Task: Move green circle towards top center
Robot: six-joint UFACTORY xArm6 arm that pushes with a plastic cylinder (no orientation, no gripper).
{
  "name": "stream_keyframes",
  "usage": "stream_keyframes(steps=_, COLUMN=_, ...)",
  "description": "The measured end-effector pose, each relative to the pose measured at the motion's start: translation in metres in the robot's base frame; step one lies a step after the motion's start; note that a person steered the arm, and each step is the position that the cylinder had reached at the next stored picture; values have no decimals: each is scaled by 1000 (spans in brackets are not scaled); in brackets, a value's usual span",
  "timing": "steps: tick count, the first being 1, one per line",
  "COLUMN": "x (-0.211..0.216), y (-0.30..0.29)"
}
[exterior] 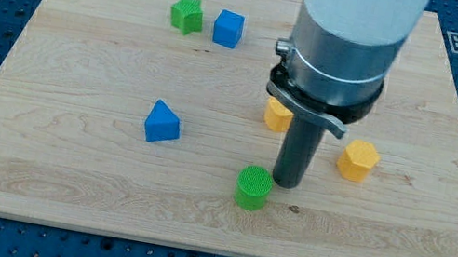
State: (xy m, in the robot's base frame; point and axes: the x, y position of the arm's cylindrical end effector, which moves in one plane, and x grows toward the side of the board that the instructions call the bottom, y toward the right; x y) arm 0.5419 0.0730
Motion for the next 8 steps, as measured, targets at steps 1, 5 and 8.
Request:
stream_keyframes(steps=1, x=27, y=-1)
stream_keyframes(steps=5, x=43, y=-66)
stream_keyframes(steps=8, x=40, y=-77)
